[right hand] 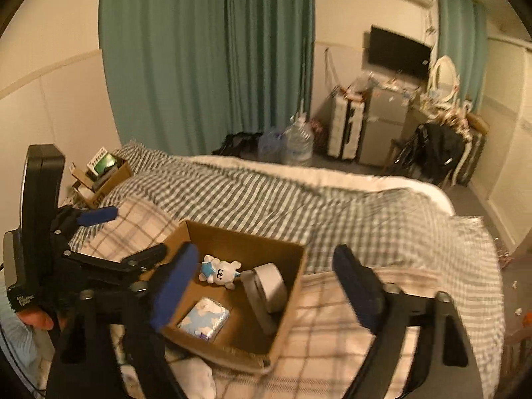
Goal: Organize objects
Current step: 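Grasp the light blue earbud case with the left gripper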
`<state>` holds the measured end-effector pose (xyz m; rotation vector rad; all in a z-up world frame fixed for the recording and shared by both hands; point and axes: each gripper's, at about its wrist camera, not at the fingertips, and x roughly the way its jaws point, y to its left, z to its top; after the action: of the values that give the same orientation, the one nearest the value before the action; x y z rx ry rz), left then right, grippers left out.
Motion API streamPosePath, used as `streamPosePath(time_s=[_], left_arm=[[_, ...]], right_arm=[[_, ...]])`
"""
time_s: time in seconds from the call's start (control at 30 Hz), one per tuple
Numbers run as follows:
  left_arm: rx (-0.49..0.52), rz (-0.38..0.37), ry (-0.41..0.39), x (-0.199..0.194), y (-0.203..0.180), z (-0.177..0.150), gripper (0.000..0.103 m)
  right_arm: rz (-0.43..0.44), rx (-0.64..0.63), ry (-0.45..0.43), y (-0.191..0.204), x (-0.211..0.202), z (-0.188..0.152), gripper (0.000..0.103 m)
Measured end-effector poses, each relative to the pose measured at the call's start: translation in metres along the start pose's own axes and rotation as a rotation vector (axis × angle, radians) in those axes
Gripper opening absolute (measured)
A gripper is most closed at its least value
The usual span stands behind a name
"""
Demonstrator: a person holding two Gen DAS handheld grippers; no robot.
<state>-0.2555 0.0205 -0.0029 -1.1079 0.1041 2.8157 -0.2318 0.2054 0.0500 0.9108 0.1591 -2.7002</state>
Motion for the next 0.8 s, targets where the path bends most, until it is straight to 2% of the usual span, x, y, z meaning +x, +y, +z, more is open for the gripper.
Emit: streamPosePath(time_s=[0.23,0.37,0.5,0.57,0.7,0.8], left_arm=[[-0.023,0.031,-0.037,-0.067,0.016,-0.02,0.103],[-0.012,0.063,-0.047,-0.091,0.024,-0.044,0.103],[-0.041,0.083,-0.035,-0.101,0.027,-0.076,0.103],[-0.071,0.068,-0.024,-0.1,0.026,-0.094,0.103],[-0.13,0.027,0.008,-0.087,0.021,-0.133,0.103],[-0.137,0.02,0.056,-0.07,0.014,-0.157,0.103]], right_arm=[[-0.077,-0.022,-0.073,0.006,-0.087,-0.003,0.102],[-0.093,-0.026,-0.085,0.014,-0.116,-0.023,0.103],[-0.099,-0.025,-0.071,0.02,-0.119,-0.05,0.103],[-0.096,-0.018,-0.06,0.025,-0.114,-0.07,0.103],[-0.052,0.004,-0.023,0.037,-0.094,-0.103,0.103],[-0.023,0.01,0.029,0.044,-0.073,-0.126,0.103]])
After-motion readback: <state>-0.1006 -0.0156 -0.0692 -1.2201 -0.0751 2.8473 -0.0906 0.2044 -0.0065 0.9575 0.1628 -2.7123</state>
